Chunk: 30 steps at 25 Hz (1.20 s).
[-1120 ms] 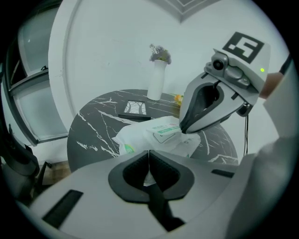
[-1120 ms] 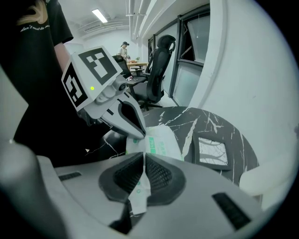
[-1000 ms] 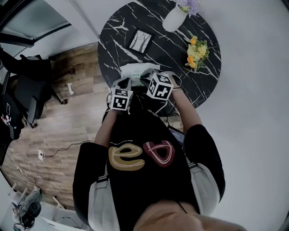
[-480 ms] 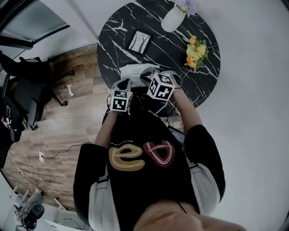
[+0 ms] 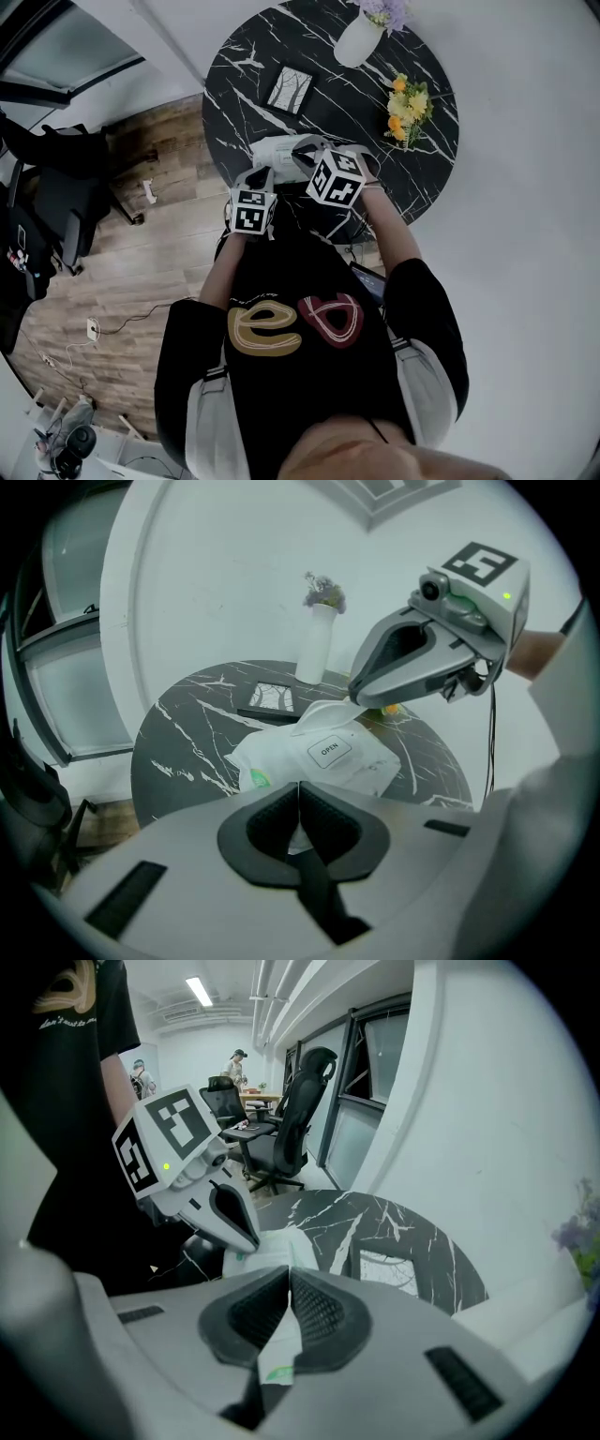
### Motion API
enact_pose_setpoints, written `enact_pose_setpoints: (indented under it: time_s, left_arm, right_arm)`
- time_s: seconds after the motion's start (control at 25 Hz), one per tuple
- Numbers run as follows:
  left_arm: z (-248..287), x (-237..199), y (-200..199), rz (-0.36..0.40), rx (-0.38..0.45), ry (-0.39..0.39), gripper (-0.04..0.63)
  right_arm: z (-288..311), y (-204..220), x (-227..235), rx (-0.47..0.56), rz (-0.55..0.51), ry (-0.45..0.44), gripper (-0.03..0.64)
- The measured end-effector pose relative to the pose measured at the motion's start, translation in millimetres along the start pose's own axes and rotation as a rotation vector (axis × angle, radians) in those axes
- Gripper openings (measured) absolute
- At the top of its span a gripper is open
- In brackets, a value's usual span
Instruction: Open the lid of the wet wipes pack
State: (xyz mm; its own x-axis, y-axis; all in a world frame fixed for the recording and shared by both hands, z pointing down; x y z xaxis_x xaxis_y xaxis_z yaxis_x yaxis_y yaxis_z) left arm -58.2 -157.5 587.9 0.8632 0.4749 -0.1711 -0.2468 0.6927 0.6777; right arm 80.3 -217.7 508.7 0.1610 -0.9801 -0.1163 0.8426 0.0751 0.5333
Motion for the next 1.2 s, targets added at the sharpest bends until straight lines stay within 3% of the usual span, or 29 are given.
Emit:
enact_pose_setpoints:
  time_s: [1.2]
  left_arm:
    - [0.6,-3.7,-1.0,0.018,0.001,0.038,0.018]
  right_arm:
    - [21.6,-2.3,53.9,0.035,0.150,0.087,0.031]
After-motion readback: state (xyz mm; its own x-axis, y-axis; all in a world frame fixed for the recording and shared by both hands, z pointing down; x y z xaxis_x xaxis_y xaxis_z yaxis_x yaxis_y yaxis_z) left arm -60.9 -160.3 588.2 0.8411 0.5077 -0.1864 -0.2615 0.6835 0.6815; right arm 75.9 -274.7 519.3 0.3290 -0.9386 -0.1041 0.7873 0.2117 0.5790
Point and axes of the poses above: the fingertips, and each gripper's own axes: z forward along the fingers, x to its right, y out of its underside, the point moved 10 cm from there along -z, backward along the fingers, and after that the axes turned 4 degrees about z, right-handed, at the moved point
